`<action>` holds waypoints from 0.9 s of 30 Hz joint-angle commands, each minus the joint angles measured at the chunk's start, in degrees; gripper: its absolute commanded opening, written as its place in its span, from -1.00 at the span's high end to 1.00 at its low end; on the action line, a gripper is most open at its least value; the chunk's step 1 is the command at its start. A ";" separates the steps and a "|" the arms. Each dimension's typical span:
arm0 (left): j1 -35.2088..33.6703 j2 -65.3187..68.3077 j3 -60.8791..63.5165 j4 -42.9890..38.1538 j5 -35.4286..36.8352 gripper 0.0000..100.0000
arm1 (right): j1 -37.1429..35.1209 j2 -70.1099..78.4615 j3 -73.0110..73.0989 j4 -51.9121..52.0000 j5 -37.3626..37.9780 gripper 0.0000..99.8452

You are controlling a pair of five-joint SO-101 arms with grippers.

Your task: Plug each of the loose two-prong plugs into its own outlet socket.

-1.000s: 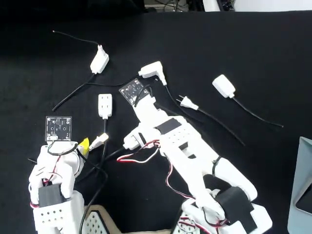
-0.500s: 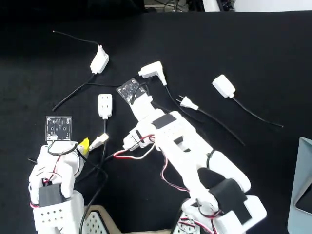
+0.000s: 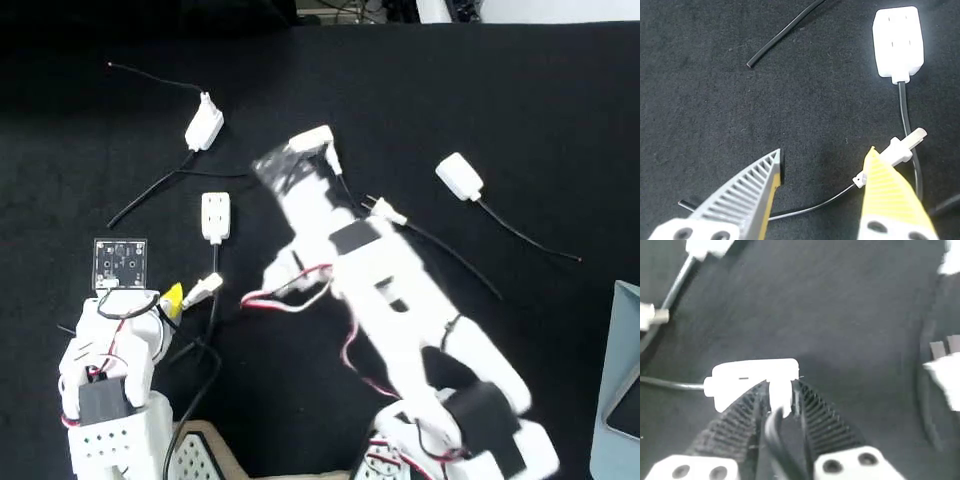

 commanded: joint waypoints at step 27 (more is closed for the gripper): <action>-0.66 -0.44 0.48 0.18 0.09 0.47 | 8.09 6.37 -33.63 -9.41 -0.09 0.97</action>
